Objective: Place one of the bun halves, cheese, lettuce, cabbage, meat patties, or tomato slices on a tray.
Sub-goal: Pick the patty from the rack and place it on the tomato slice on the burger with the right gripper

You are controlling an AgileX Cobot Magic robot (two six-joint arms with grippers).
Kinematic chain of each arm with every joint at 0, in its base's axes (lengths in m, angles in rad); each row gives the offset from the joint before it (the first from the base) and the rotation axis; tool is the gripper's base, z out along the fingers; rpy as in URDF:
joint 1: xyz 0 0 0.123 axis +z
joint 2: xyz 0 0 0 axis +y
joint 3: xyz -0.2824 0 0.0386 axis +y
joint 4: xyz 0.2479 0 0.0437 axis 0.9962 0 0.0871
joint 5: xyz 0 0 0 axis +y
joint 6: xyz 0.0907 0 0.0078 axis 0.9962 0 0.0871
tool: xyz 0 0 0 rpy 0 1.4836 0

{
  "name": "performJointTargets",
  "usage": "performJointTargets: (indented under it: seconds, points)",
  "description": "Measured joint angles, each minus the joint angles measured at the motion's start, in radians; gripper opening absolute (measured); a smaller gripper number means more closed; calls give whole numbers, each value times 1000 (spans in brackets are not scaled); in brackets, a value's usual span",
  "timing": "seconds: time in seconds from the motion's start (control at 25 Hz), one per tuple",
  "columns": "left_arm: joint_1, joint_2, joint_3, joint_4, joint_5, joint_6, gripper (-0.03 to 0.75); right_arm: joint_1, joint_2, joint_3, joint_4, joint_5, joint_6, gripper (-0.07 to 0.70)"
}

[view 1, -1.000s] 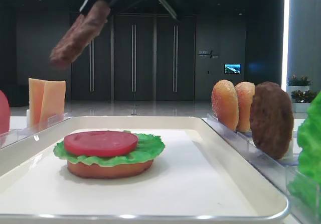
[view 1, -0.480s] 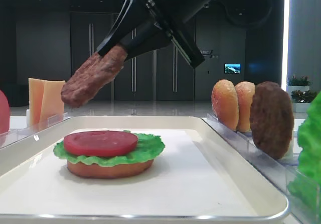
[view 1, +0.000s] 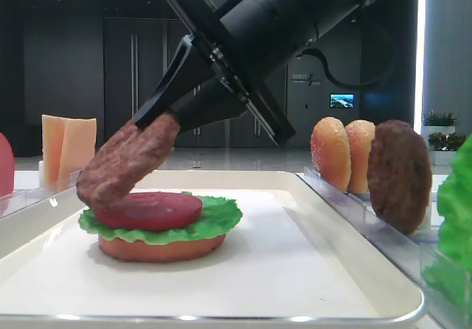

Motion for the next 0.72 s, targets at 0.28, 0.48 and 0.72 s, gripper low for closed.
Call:
performJointTargets:
  seconds: [0.28,0.48,0.72]
  points:
    - [0,0,0,-1,0,0,140,0,9,0,-3,-15,-25,115]
    - [0,0,0,-1,0,0,140,0,9,0,-6,-33,-28,115]
    - [0,0,0,-1,0,0,140,-4,9,-2,-90,-42,-17,296]
